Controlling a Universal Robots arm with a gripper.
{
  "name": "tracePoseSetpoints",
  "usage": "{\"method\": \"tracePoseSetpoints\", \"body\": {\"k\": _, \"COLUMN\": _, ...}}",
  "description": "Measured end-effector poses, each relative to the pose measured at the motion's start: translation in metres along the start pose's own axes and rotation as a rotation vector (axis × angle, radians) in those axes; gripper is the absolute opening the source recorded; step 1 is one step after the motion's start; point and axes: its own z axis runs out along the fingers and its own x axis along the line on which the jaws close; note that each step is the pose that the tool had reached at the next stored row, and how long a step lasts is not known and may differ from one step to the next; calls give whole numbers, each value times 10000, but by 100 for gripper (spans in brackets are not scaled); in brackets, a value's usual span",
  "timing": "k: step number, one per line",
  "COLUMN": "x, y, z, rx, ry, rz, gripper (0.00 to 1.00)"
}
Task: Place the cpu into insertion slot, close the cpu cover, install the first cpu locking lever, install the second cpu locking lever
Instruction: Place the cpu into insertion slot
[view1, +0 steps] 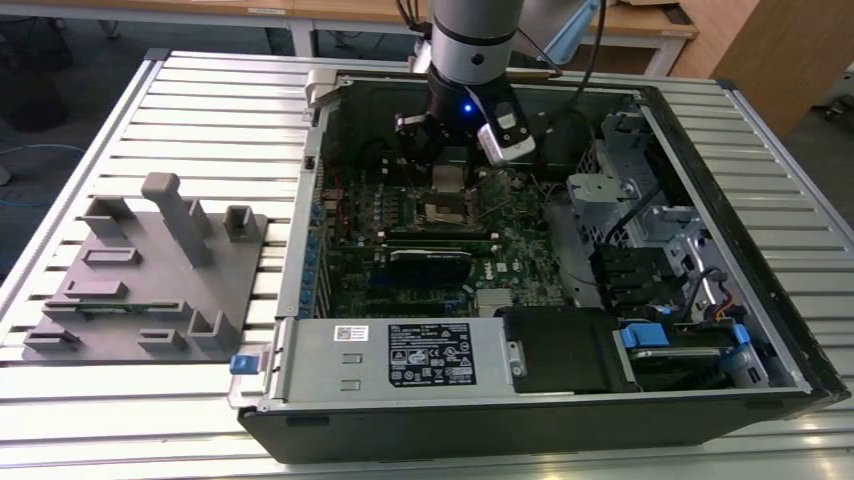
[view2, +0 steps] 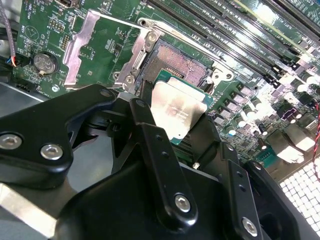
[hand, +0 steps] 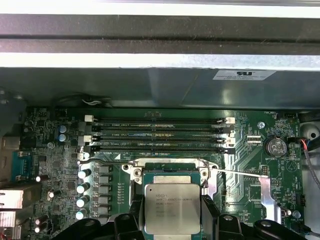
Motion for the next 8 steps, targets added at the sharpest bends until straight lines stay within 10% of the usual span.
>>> {"method": "tracePoseSetpoints", "body": {"k": 8, "x": 1, "y": -3, "z": 40, "rx": -1, "ry": 0, "rz": 0, "gripper": 54}}
